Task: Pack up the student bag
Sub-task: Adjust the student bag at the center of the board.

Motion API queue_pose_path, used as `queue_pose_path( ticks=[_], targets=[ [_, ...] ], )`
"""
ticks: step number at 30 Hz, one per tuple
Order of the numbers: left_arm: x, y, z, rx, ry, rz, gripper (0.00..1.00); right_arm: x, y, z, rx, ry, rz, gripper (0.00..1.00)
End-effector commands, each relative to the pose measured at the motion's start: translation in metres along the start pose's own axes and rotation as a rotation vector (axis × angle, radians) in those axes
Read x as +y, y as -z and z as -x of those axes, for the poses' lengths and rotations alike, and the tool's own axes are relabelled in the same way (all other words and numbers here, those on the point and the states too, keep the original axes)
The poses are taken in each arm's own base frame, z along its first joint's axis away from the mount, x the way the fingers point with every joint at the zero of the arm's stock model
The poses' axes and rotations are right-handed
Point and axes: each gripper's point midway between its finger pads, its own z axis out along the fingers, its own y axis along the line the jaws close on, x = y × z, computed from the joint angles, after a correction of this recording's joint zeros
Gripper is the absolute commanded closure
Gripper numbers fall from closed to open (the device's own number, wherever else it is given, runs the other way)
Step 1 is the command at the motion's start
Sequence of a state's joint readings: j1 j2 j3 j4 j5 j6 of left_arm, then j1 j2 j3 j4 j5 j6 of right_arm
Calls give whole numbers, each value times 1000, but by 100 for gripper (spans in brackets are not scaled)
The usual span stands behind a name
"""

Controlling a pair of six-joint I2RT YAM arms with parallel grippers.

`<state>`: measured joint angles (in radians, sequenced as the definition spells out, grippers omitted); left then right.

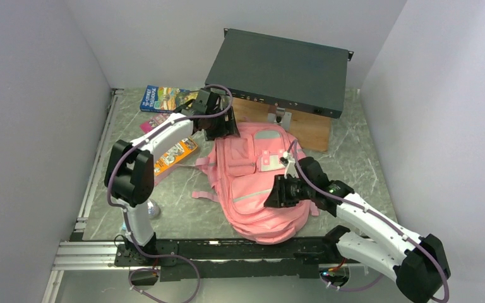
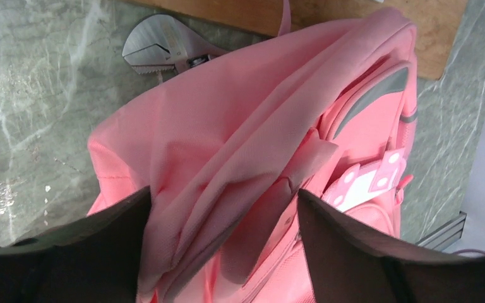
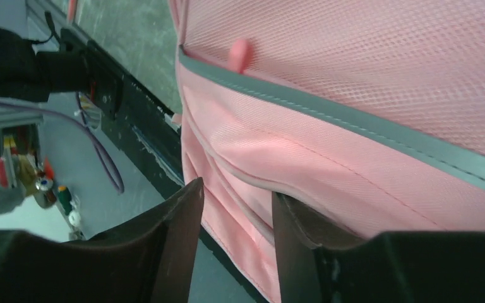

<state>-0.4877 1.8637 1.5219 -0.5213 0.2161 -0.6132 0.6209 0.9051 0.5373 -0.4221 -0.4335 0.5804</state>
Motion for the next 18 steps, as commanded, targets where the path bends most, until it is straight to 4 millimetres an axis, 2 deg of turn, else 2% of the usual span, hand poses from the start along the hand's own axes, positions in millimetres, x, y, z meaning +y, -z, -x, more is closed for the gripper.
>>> queue_pose_path(
  ticks=[1, 2, 5, 10, 11, 13, 18],
  targets=[
    [-76, 33, 12, -56, -242, -237, 6, 14, 8, 19, -89, 24, 24, 47],
    [-71, 36, 11, -65, -255, -223, 1, 5, 10, 22, -116, 18, -33, 41],
    [-53, 49, 5, -85, -268, -181, 0, -17, 19, 33, -187, 26, -174, 29],
    [-34, 74, -26, -87, -242, -192, 0, -26, 34, 48, -274, 8, -261, 26],
    [-34, 84, -31, -110, -237, -212, 0, -27, 39, 53, -305, 0, -275, 26],
    [-23, 88, -46, -113, -220, -203, 0, -31, 50, 62, -365, -12, -319, 23],
    [2, 97, -62, -128, -203, -118, 0, -31, 67, 79, -454, -7, -362, 20]
  ],
)
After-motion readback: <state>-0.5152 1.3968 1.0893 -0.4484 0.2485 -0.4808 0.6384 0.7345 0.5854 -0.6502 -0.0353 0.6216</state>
